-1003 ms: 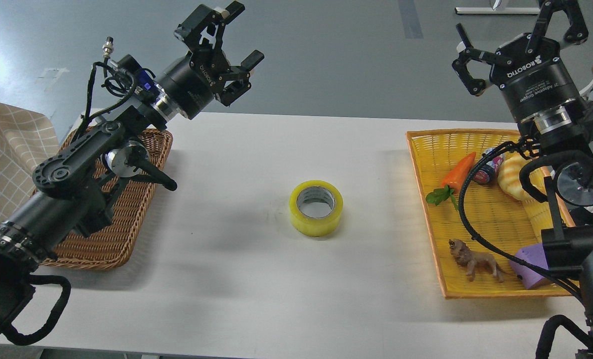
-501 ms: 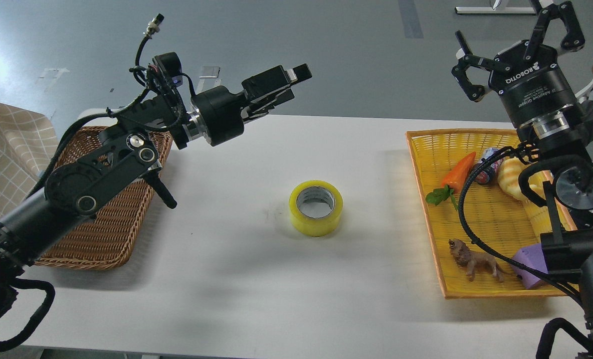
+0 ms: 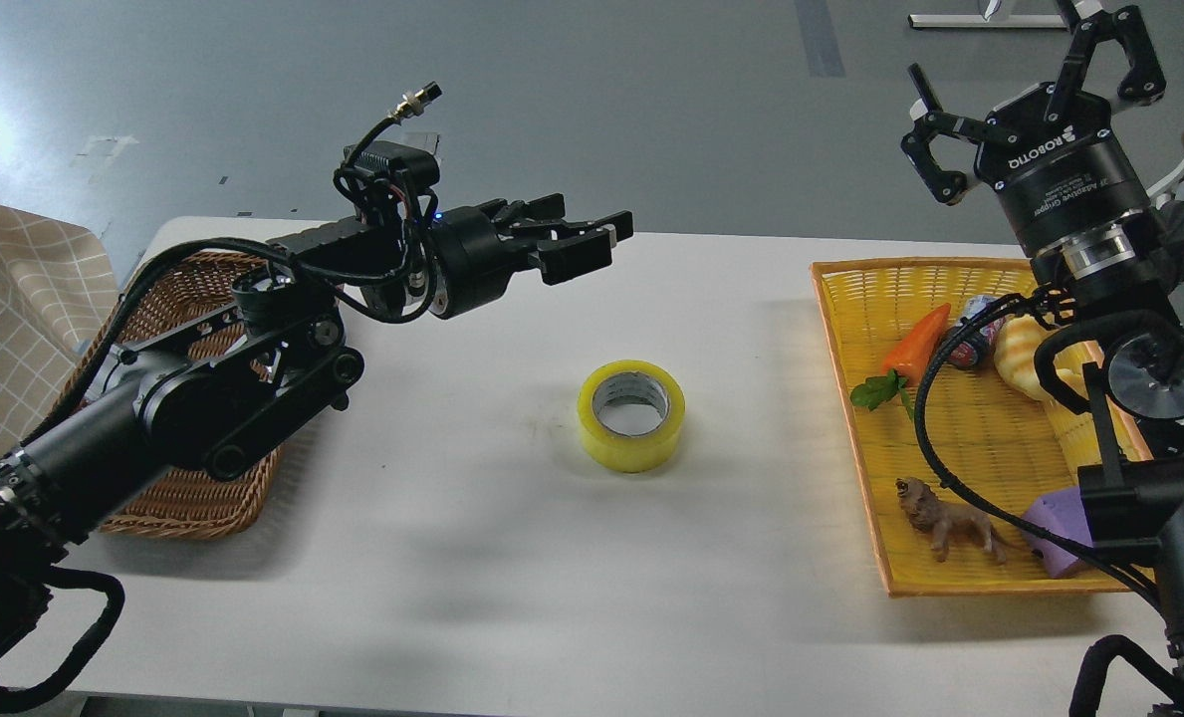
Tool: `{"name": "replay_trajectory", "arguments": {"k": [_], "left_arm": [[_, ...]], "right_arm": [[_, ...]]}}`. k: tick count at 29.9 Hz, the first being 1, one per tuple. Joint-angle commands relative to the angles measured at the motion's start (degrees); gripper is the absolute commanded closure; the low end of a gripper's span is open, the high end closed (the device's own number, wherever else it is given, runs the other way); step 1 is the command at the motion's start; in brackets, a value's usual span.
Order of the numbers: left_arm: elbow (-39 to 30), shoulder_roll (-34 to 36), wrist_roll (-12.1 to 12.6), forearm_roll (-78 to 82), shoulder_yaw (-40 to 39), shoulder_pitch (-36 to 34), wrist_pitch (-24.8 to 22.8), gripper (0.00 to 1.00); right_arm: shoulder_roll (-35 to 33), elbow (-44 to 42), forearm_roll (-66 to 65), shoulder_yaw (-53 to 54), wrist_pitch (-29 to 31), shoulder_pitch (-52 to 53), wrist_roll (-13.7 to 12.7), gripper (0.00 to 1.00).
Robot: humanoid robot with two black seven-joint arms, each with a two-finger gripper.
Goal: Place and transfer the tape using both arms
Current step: 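Reach the left gripper toward the tape roll on the table, then grasp the tape roll's rim with the left gripper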
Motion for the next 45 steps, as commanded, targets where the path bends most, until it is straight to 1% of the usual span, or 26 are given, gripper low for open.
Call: {"name": "replay_trajectory", "arguments": {"k": [1, 3, 5, 6, 8, 13, 15, 17, 20, 25, 31, 36, 41, 45], "left_arm": [[0.0, 0.19, 2.42, 0.64, 1.9, -0.38, 0.14, 0.02], [0.0, -0.16, 4.52, 2.3, 2.96, -0.55, 0.05, 0.02], [0.0, -0.25, 5.93, 3.79, 3.66, -0.73, 0.05, 0.02], [0.0, -0.34, 7.25, 5.37, 3.93, -0.73, 0.05, 0.02], [0.0, -0.43, 8.13, 6.87, 4.19, -0.73, 0.05, 0.02], [0.0, -0.43, 8.31, 7.4, 6.38, -0.99, 0.05, 0.02], [0.09, -0.43, 8.75, 7.4, 7.88, -1.0, 0.05, 0.02], [0.44, -0.51, 10.06, 7.4, 9.81, -1.08, 0.05, 0.02], [0.53, -0.95, 11.21, 7.41, 11.57, -1.0, -0.04, 0.02], [2.45, -4.46, 12.79, 7.49, 14.91, -1.08, -0.04, 0.02], [5.53, -7.72, 13.94, 7.49, 15.62, -1.08, -0.04, 0.02], [7.47, -8.16, 14.03, 7.4, 15.62, -1.0, -0.04, 0.02], [7.47, -9.21, 13.94, 7.49, 15.71, -0.91, -0.04, 0.02], [7.64, -9.3, 13.85, 7.4, 15.71, -0.38, -0.04, 0.05]], "right_arm": [[-0.03, 0.09, 0.0, 0.0, 0.0, 0.08, 0.0, 0.0], [-0.03, 0.09, 0.0, 0.0, 0.0, -0.01, 0.0, 0.0], [-0.03, 0.09, 0.0, 0.0, 0.0, -0.01, 0.0, 0.0], [0.05, 0.09, 0.0, 0.0, 0.0, -0.01, 0.0, 0.0], [0.05, 0.09, 0.0, 0.0, 0.0, -0.01, 0.0, 0.0], [-0.03, 0.09, 0.0, 0.0, 0.0, -0.01, 0.0, 0.0], [-0.03, 0.09, 0.0, 0.0, 0.0, -0.01, 0.0, 0.0], [0.14, 0.18, 0.0, 0.0, 0.0, -0.01, 0.0, 0.0], [0.23, 0.27, 0.0, 0.0, 0.0, 0.08, 0.0, 0.0], [0.32, 0.27, 0.0, 0.0, 0.0, -0.01, 0.0, 0.0], [0.32, 0.18, 0.0, 0.0, 0.0, -0.01, 0.08, 0.0], [0.32, 0.09, 0.0, 0.0, 0.0, -0.01, 0.09, 0.0], [0.41, 0.09, 0.0, 0.0, 0.0, -0.09, 0.09, 0.0], [0.41, 0.09, 0.0, 0.0, 0.0, 0.08, 0.09, 0.0]]}}
